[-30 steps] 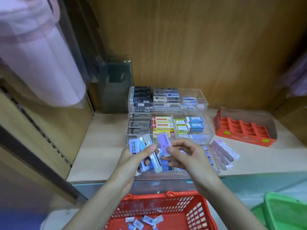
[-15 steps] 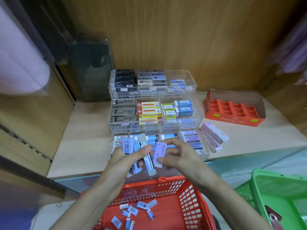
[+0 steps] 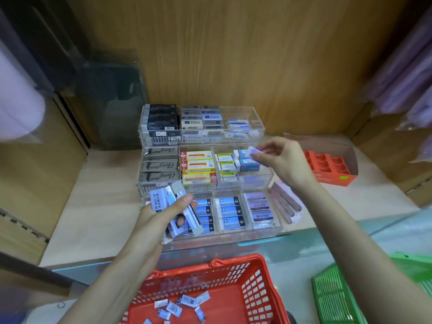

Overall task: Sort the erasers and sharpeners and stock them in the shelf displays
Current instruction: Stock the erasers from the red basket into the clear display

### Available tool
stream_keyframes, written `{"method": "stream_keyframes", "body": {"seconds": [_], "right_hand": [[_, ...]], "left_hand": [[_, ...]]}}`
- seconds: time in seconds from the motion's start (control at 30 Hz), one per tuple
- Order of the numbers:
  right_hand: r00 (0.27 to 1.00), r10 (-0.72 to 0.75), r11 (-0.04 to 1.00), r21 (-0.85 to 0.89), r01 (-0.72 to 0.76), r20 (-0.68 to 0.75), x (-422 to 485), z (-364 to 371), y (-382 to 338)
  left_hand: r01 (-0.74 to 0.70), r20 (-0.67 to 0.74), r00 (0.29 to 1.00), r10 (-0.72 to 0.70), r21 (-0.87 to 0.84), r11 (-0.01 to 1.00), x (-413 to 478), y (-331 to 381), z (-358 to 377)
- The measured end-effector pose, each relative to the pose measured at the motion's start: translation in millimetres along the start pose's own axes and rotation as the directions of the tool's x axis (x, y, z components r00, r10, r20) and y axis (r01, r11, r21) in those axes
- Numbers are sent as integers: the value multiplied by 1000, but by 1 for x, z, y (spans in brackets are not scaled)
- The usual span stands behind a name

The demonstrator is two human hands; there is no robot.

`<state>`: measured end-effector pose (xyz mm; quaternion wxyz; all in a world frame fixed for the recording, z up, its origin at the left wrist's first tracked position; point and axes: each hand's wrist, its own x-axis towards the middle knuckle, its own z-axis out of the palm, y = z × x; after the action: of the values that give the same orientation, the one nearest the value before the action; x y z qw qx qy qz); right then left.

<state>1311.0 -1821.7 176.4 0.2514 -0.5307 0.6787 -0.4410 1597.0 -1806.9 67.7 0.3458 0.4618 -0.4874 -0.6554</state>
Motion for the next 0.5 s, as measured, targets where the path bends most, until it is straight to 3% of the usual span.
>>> {"method": "stream_keyframes", "body": {"seconds": [0.07,0.13,0.23,0.27,0.33,0.5], "right_hand": [[986,-55,951,-293,100,159,27,-2,0],[940,-37,882,-431,190,338,41,4,5],[879,42,834,-502,232,475,47,13,11],[873,57,823,-518,232,484,47,14,13],[878,81,817,-536,213,471,48,14,17],[868,103,769,-592,240,486,47,12,23]], "left_hand": [[92,-92,991,-94,-21,996,101,-98,-60],[109,-33,993,-113,-107,988,136,-131,-74],[35,50,998,-32,-59,998,16,-6,-6],[54,-5,999,-54,-96,994,2,18,15],[141,-20,989,-143,-79,987,-3,37,28],[27,-104,993,-46,-179,984,-16,40,31]]}}
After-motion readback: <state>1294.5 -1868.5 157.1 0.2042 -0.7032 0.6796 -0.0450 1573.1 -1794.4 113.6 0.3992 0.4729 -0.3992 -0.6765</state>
